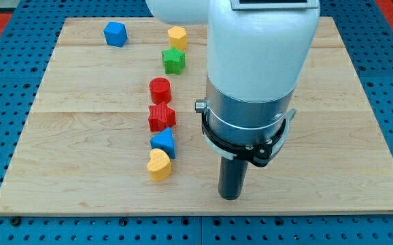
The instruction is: Place your arm right to the red circle
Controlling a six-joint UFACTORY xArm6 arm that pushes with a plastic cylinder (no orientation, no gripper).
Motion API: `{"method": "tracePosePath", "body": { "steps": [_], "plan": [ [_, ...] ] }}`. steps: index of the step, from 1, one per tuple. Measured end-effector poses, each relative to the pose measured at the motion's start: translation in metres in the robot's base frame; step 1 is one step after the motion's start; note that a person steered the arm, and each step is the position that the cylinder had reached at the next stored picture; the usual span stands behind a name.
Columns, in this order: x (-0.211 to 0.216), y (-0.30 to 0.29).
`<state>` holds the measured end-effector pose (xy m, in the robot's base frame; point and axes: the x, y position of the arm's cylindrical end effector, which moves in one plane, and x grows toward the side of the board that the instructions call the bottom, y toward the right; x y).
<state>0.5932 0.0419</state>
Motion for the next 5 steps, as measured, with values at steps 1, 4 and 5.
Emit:
{"method": "tracePosePath", "body": {
  "steps": [1, 4, 5],
  "plan": [
    [0.000, 0.002],
    [-0.008, 0.033],
    [-0.047, 0.066]
  ]
}}
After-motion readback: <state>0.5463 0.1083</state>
